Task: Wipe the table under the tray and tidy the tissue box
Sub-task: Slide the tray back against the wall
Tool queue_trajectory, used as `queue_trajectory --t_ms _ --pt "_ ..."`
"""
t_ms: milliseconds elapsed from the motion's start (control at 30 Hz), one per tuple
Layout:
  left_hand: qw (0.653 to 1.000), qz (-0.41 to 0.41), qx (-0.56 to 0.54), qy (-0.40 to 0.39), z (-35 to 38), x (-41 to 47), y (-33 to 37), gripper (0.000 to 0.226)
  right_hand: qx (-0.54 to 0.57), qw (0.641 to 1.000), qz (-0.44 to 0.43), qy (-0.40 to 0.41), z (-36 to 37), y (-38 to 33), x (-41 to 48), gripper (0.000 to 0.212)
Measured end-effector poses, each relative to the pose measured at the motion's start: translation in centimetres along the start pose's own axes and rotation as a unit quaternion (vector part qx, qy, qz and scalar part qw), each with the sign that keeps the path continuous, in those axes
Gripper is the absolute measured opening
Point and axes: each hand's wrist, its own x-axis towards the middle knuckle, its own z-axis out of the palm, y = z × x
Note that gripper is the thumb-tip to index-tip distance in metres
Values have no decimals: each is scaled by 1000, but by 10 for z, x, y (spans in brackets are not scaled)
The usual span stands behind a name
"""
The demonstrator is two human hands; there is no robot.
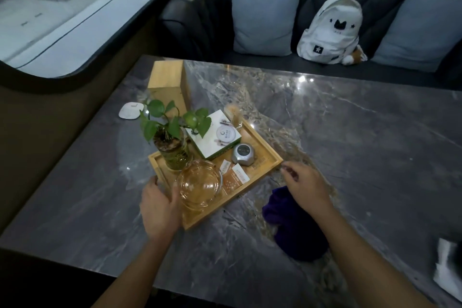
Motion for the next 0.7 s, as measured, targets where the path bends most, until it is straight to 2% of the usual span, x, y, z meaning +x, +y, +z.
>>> queue_trajectory --t_ms 133,267,467,700 --pt "997 -64 -47 -5 -8 16 1 63 -12 999 36 -7 4 -12 38 21" --pt "992 -101 11 -81 -12 26 5 53 -51 997 52 -5 16 -17 64 22" --pt "981 -115 74 -141 -9 38 -1 30 -117 991 60 -33 38 -14 87 17" --pt "980 -80 94 -157 -1 42 1 32 -132 988 59 -61 53 -10 96 33"
